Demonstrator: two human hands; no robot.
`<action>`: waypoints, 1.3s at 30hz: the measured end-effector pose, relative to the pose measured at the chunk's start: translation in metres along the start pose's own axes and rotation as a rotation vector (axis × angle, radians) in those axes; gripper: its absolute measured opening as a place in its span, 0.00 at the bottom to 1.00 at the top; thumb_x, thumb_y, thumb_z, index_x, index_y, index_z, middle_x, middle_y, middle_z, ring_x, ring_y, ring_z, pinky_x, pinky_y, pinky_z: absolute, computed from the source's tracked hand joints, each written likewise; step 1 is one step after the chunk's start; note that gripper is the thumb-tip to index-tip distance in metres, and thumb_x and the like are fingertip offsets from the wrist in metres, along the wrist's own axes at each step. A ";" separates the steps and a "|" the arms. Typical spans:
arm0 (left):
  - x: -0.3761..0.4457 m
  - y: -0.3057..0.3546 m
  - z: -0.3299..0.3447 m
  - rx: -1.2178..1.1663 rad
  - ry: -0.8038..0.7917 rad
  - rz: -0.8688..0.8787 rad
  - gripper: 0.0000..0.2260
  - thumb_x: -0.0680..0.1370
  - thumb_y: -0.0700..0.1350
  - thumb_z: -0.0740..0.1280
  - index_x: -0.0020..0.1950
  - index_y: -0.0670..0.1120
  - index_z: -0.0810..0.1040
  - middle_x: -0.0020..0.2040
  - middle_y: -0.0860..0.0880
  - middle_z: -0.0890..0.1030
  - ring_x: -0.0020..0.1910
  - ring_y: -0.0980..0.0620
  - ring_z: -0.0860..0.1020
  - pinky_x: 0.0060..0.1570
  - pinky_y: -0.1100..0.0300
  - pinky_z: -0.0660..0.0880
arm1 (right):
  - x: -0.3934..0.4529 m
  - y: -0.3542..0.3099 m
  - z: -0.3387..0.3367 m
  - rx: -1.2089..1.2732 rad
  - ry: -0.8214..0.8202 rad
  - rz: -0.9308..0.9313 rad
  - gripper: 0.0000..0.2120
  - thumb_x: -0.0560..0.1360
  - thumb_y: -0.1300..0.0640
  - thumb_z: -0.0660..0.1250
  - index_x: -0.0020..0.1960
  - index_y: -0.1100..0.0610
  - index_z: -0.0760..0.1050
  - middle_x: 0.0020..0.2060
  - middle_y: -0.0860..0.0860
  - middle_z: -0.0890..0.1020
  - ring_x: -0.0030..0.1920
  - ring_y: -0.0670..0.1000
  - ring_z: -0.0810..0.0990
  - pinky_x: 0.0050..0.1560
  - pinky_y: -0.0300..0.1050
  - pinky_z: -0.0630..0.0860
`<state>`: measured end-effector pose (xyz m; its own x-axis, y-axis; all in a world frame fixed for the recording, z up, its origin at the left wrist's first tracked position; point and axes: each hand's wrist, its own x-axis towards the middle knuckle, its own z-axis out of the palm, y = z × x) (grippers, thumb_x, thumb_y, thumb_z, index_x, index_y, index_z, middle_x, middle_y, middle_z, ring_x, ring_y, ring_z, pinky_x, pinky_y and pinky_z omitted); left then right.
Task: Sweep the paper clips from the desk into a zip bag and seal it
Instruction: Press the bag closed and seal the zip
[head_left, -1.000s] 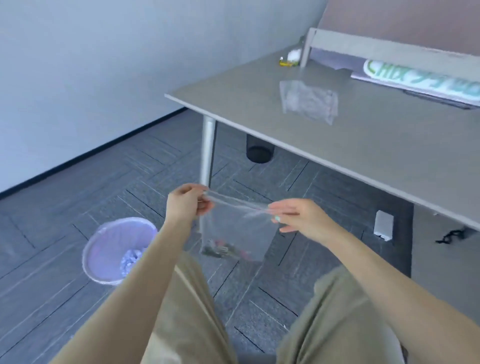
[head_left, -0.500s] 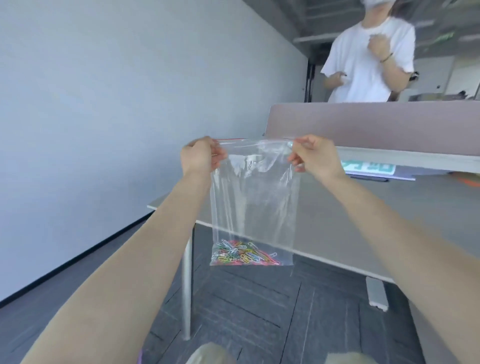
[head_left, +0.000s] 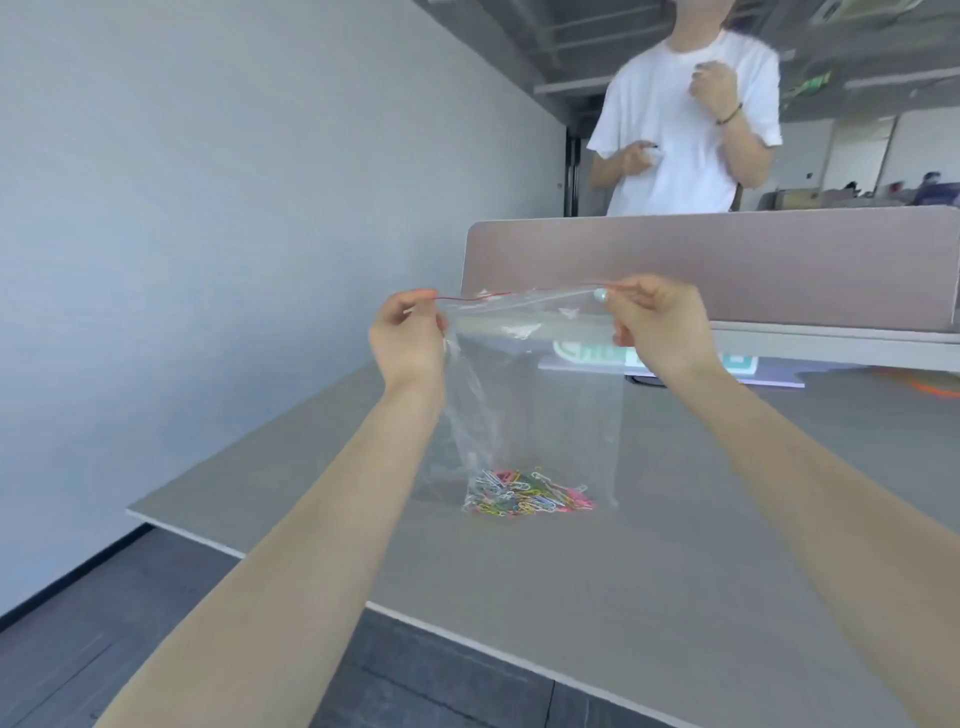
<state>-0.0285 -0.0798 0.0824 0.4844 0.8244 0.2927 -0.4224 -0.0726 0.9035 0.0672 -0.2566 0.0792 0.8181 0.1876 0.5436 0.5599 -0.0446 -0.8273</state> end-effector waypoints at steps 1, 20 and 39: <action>0.003 -0.014 -0.002 0.051 0.003 -0.003 0.12 0.71 0.34 0.58 0.34 0.48 0.75 0.28 0.49 0.71 0.25 0.57 0.69 0.29 0.64 0.65 | 0.001 0.016 0.001 -0.046 -0.029 0.009 0.03 0.73 0.57 0.68 0.44 0.57 0.78 0.21 0.44 0.74 0.22 0.42 0.69 0.33 0.39 0.72; -0.068 -0.088 -0.010 1.182 -0.834 0.687 0.12 0.72 0.49 0.63 0.53 0.46 0.74 0.54 0.48 0.78 0.58 0.46 0.73 0.61 0.53 0.62 | -0.084 0.086 0.017 -0.257 -0.460 -0.072 0.03 0.72 0.61 0.68 0.41 0.57 0.80 0.34 0.45 0.77 0.30 0.42 0.71 0.35 0.32 0.67; -0.092 -0.144 -0.043 0.903 -0.800 0.538 0.03 0.72 0.42 0.68 0.43 0.44 0.80 0.49 0.48 0.75 0.50 0.48 0.71 0.50 0.57 0.67 | -0.133 0.125 0.014 -0.204 -0.391 0.043 0.06 0.70 0.65 0.70 0.39 0.54 0.80 0.43 0.44 0.74 0.35 0.39 0.73 0.38 0.27 0.68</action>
<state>-0.0458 -0.1214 -0.0878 0.8651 0.0413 0.4998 -0.1978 -0.8877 0.4157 0.0264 -0.2733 -0.0992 0.7524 0.5364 0.3823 0.5726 -0.2458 -0.7821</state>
